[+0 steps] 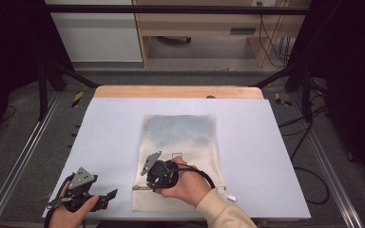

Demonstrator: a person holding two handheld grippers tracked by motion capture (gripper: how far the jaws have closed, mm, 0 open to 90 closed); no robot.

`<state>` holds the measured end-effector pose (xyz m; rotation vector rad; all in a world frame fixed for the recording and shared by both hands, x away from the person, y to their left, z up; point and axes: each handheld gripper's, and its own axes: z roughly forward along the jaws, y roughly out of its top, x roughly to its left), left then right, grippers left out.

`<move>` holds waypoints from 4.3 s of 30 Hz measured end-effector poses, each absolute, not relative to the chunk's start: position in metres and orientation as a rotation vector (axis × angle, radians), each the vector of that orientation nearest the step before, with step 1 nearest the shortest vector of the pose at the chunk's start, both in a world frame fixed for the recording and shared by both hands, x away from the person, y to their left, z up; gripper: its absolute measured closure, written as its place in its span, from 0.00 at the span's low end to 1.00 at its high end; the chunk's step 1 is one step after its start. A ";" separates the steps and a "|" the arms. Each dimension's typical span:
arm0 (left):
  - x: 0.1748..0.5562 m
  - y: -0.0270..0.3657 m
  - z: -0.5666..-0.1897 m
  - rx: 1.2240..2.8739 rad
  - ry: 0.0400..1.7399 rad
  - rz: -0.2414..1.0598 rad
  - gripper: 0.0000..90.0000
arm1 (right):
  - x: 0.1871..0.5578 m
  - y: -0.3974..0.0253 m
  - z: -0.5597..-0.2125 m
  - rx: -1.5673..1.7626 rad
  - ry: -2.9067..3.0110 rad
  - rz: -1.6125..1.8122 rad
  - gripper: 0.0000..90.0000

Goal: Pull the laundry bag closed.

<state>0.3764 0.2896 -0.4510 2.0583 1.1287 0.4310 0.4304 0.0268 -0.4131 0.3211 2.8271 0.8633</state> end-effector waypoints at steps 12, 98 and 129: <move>0.376 0.302 -0.450 2.019 1.193 0.463 0.10 | 0.432 0.054 -0.414 0.265 2.848 0.900 0.80; 0.391 0.240 -0.471 1.935 1.008 -0.036 0.46 | 0.443 0.065 -0.410 0.263 2.932 0.943 0.91; 0.416 0.227 -0.485 1.962 0.934 -0.131 0.77 | 0.446 0.060 -0.410 0.261 2.921 0.964 0.91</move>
